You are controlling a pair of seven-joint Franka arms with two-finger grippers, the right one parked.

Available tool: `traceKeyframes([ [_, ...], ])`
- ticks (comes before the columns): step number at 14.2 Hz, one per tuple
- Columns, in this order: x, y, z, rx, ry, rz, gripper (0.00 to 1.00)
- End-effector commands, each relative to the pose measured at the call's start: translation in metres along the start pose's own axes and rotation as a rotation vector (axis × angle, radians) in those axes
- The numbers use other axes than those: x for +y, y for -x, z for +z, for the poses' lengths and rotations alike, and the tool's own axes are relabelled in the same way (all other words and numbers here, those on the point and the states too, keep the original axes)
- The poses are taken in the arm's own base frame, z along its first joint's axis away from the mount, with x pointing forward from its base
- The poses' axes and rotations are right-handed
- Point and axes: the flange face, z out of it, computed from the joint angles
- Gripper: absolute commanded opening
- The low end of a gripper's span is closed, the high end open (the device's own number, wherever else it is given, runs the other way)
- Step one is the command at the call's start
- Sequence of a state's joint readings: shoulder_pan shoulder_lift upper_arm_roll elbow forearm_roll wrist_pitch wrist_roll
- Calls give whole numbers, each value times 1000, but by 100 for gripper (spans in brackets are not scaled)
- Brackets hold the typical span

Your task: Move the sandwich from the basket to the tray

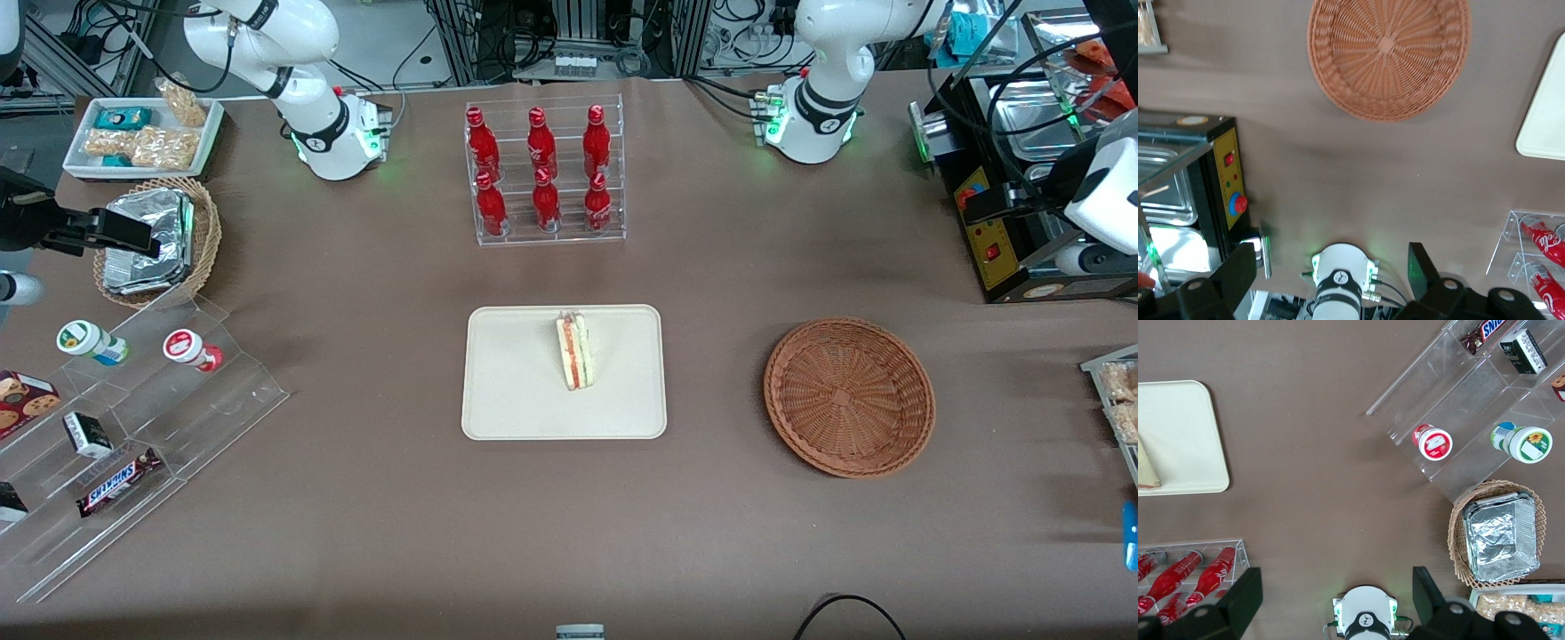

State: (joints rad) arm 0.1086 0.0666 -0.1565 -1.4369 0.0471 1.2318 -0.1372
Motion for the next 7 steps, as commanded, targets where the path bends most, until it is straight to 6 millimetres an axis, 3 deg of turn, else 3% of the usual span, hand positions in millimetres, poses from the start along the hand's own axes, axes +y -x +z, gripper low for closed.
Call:
traceKeyframes([
  [1,7,8,-13,107,7,22,100],
  [7,-6,2,-12,129,11,92,100],
])
